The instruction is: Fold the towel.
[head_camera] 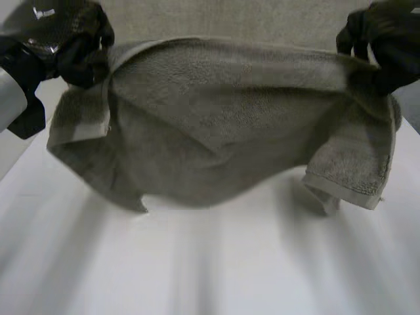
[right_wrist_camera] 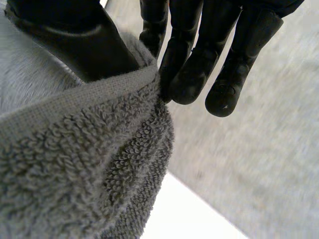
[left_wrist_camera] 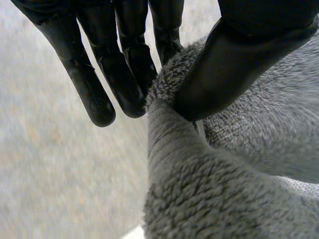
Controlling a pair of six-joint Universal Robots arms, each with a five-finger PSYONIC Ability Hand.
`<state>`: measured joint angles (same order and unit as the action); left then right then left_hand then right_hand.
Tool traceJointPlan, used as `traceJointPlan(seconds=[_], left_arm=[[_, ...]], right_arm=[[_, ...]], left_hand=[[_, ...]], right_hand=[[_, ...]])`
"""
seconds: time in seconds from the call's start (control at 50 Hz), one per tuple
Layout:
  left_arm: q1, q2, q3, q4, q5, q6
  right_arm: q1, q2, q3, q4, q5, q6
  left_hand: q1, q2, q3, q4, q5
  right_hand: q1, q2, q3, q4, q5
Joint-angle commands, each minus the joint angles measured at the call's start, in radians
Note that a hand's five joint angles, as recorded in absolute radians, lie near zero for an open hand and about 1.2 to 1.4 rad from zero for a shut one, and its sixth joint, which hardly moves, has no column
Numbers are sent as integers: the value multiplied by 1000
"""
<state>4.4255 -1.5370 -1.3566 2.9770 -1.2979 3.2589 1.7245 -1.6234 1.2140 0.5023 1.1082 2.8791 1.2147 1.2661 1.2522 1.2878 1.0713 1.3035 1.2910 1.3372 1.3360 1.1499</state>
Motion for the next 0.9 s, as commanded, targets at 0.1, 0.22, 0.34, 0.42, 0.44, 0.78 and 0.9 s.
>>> traceJointPlan(seconds=[0.1, 0.22, 0.34, 0.42, 0.44, 0.78, 0.9], left_arm=[[37, -342, -13, -145, -3, 10], [37, -425, 40, -142, -3, 13], [17, -512, 277, -138, -46, 19], [11, -511, 514, -84, -119, 6], [11, -511, 514, -84, -120, 5], [-23, -403, 671, 111, -51, 7], [47, -400, 371, 129, -32, 19]], right_arm=[[147, 350, -5, 167, 139, -351], [173, 438, -50, 74, 187, -366], [190, 487, -204, -118, 226, -374], [210, 471, -356, -356, 262, -359], [210, 471, -357, -357, 262, -359], [208, 462, -559, -305, 217, -357], [207, 536, -449, -110, 164, -507]], left_hand=[[59, 7, 21, -14, 28], [18, -34, -20, -56, -14], [26, -25, -11, -47, -5], [29, -22, -8, -44, -2], [29, -22, -8, -44, -2], [-35, -87, -73, -108, -67], [-38, -90, -76, -111, -69]], right_hand=[[93, 105, 59, 60, 72], [93, 105, 59, 60, 72], [93, 105, 59, 60, 72], [93, 105, 59, 60, 72], [93, 105, 59, 60, 72], [93, 105, 59, 60, 72], [93, 105, 59, 60, 72]])
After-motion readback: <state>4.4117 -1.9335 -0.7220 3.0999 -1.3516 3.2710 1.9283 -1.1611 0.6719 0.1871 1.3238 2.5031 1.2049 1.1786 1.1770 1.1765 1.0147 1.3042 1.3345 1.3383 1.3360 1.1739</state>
